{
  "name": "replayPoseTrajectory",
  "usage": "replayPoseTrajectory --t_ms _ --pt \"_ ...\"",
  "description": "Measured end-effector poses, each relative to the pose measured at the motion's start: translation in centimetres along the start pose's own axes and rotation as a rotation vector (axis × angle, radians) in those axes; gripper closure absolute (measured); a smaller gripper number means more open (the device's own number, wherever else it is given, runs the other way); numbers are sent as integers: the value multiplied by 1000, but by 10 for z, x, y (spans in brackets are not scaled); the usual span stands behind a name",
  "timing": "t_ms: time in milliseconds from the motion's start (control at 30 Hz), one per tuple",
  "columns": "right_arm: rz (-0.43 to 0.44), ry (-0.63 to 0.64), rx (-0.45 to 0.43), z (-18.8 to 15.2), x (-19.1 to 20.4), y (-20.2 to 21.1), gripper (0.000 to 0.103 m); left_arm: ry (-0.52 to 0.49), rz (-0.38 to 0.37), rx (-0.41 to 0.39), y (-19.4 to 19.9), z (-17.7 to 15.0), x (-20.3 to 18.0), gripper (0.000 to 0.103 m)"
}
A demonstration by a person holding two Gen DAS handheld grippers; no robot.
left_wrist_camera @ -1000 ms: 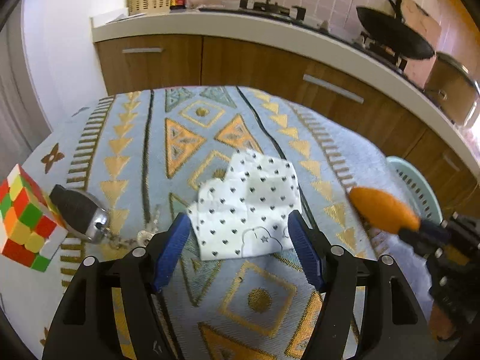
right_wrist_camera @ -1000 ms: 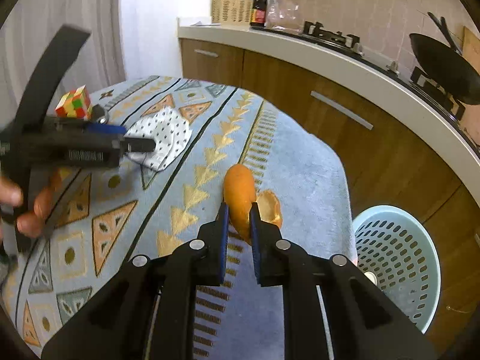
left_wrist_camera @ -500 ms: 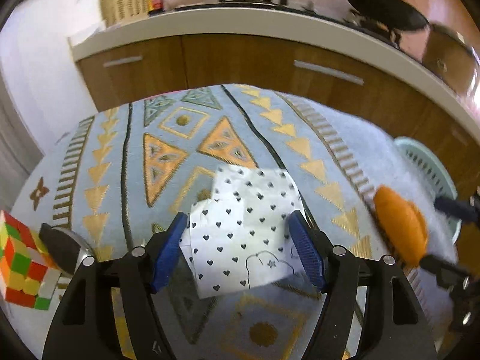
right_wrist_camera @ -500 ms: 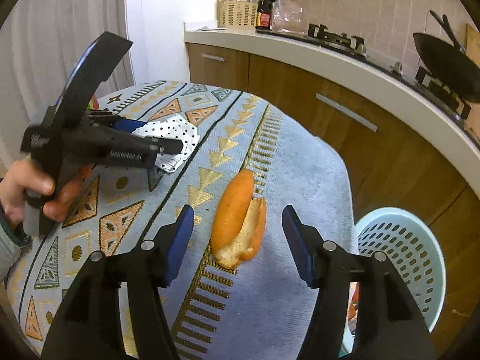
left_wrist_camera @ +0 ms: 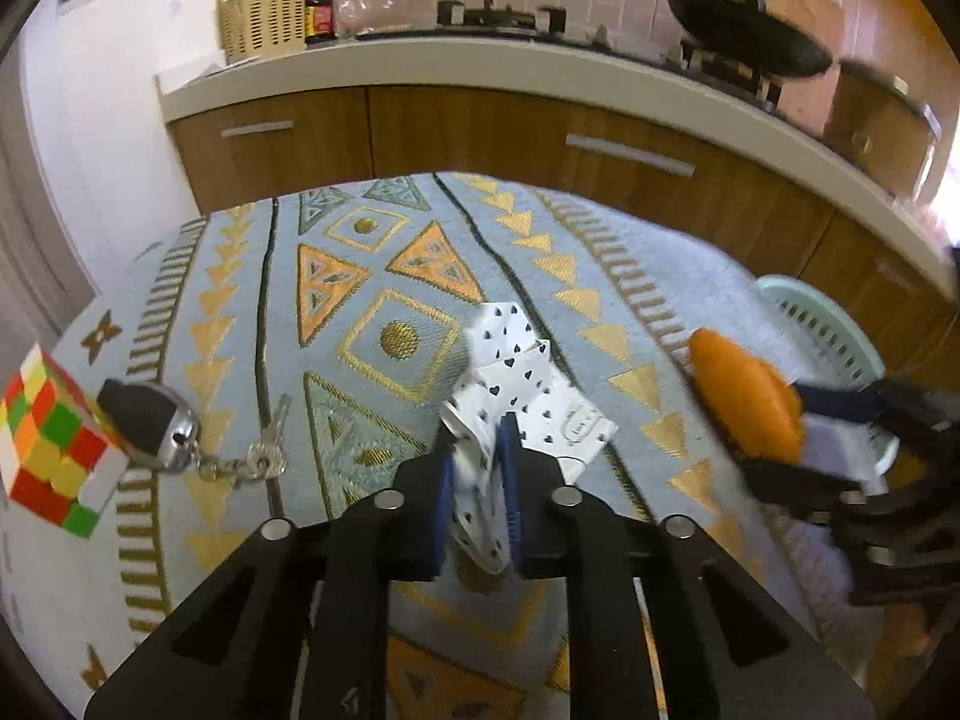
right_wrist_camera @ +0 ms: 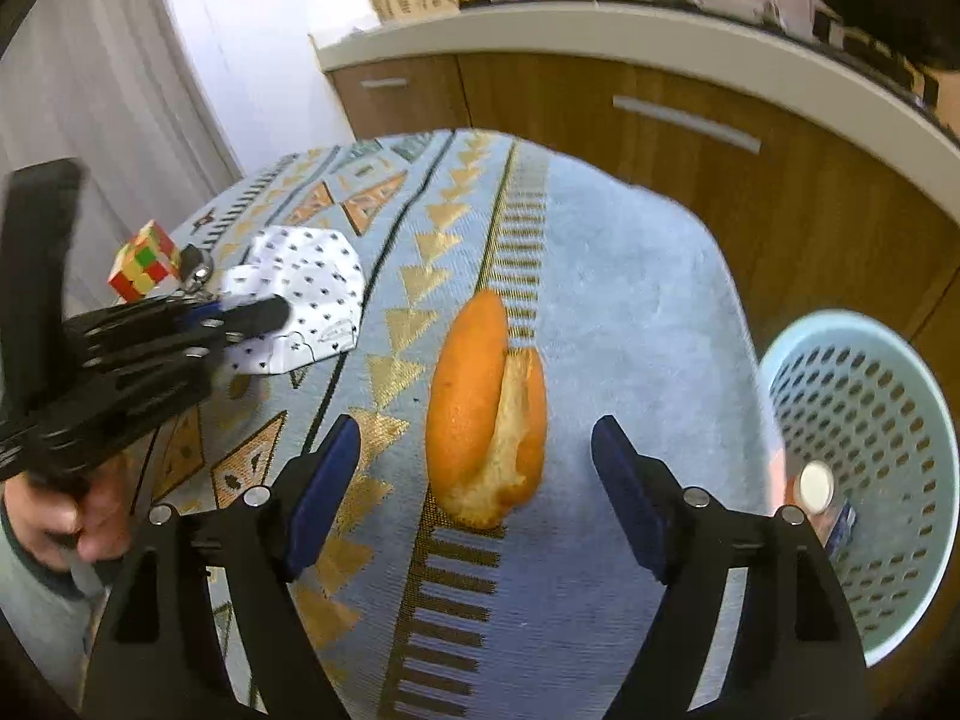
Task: Collect trash
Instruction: 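Carry the napkin and bread roll over the blue basket and release them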
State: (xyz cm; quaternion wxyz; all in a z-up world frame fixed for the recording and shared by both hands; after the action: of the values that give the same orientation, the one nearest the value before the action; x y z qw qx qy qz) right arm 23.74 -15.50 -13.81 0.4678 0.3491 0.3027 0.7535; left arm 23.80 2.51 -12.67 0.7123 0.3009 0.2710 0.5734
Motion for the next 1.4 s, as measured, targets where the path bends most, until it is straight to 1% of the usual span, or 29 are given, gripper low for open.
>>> replayPoseTrajectory --t_ms 67,133,167,200,233,267,300,367,533,567,700,833,1000,1100,1200,1267,1400 --pt "23 -41 11 1 1 -4 28 32 -29 -27 7 -1 2 94" --pt "8 -50 12 2 6 -7 28 50 -53 -54 15 -2 3 94" --pt "2 -47 13 3 7 -8 33 59 -70 -75 21 -2 3 94" --pt "-3 -44 16 4 10 -10 43 63 -82 -88 25 -2 3 94" --pt "-11 -41 18 4 12 -11 49 63 -88 -96 28 -2 1 94" --pt "-28 -33 18 5 14 -12 67 64 -96 -108 32 -1 0 94" --pt "-28 -30 15 6 15 -11 76 64 -101 -118 36 -1 -1 94" --pt "-16 -37 -8 8 15 -4 79 61 -111 -140 44 1 -4 94" --pt "-39 -26 -101 15 6 31 80 35 -117 -177 57 11 -14 94" --pt "-53 -30 -134 18 1 44 80 29 -122 -188 60 14 -19 94" --pt "-95 -46 -215 23 -19 86 80 -2 -145 -226 72 27 -38 94" --pt "-139 -73 -282 25 -42 122 80 -51 -175 -264 85 43 -67 94" --pt "-216 -131 -349 20 -85 163 80 -128 -218 -296 90 63 -115 94" --pt "-261 -167 -364 13 -111 179 80 -165 -243 -303 88 71 -141 94" --pt "-298 -209 -358 5 -135 186 80 -201 -277 -305 83 77 -169 94" --pt "-326 -239 -341 -1 -152 185 80 -212 -309 -295 75 79 -186 94" --pt "-360 -311 -284 -18 -186 178 80 -253 -333 -257 56 78 -218 94"
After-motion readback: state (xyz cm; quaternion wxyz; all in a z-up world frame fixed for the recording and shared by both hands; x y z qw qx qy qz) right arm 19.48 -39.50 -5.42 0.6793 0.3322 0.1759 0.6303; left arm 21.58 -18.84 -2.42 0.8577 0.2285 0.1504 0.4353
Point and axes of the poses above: each gripper's, at about its wrist camera, not at the fingertips, and y roughly against the way its jaws point, x to its left, z to its top, the point moved 3 cm from there along -y, roughly the way its jaws point, and after that the axes turned 4 degrees about -y, right-handed, at the moved point
